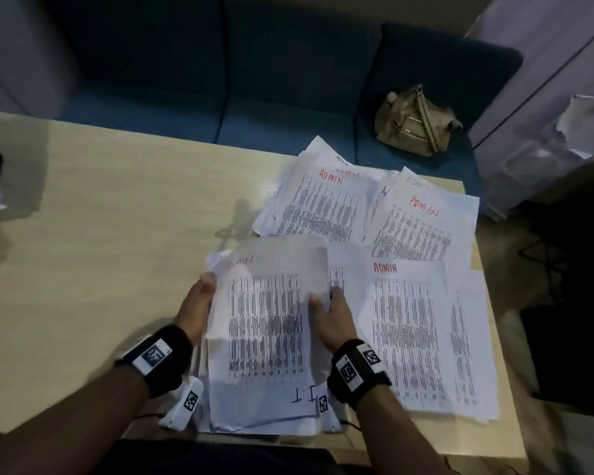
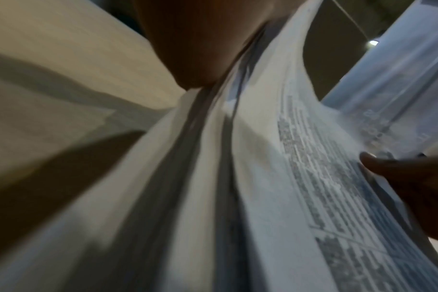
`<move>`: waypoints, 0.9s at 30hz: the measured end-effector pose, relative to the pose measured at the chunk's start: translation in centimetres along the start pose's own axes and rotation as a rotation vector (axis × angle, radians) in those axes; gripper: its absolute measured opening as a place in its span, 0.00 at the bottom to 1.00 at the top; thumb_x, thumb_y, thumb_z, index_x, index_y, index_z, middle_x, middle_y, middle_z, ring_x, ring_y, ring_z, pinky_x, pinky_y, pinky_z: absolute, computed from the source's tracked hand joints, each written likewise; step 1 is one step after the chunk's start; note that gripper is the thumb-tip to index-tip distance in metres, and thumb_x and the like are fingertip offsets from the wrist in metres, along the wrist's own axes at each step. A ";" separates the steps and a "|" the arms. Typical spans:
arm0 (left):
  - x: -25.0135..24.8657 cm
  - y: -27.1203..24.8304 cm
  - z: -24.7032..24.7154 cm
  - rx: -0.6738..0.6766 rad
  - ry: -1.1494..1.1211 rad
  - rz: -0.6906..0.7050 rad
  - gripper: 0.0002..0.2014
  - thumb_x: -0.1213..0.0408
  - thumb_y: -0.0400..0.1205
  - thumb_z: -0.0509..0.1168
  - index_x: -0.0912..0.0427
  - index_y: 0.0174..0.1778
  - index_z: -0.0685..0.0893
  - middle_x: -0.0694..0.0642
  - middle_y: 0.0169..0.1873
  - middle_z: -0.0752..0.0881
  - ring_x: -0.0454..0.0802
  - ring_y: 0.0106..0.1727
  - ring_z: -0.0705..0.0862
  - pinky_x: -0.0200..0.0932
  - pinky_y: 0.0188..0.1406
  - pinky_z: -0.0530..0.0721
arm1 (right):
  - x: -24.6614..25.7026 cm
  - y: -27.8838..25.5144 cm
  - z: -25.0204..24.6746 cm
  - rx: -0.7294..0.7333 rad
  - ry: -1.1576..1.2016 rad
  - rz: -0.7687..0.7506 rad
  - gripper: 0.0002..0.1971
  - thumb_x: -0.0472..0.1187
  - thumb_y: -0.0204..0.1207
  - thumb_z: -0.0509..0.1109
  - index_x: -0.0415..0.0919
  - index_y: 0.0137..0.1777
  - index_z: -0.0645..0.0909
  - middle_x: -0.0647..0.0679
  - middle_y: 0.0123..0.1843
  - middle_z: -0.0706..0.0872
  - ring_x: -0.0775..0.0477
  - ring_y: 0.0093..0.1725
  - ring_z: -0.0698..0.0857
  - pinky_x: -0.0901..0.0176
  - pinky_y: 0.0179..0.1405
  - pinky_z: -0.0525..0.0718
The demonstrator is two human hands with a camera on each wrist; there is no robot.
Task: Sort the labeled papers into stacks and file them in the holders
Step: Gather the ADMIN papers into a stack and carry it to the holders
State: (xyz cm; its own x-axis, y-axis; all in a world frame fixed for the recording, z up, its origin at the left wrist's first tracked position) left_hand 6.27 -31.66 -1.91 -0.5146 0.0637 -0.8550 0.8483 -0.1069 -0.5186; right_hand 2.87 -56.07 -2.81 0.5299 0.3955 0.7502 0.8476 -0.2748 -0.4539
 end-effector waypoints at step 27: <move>-3.3 2.0 -0.7 0.121 0.308 0.245 0.17 0.72 0.80 0.69 0.42 0.52 0.80 0.42 0.63 0.83 0.40 0.59 0.84 0.37 0.60 0.79 | 5.7 3.9 0.4 -0.017 -0.218 -0.303 0.14 0.44 0.80 0.67 0.39 0.62 0.78 0.46 0.64 0.73 0.56 0.54 0.73 0.66 0.56 0.70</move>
State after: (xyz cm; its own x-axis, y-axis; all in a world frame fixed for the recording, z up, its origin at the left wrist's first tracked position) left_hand 9.77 -31.39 -0.18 -0.2219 0.3142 -0.9230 0.9110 -0.2707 -0.3112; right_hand 9.16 -54.57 -0.49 0.2495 0.6377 0.7287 0.9674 -0.1302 -0.2172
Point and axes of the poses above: each hand's wrist, its own y-axis towards the middle knuckle, its own z-axis out of the palm, x = y × z, the point moved 6 cm from there along y, towards the middle knuckle
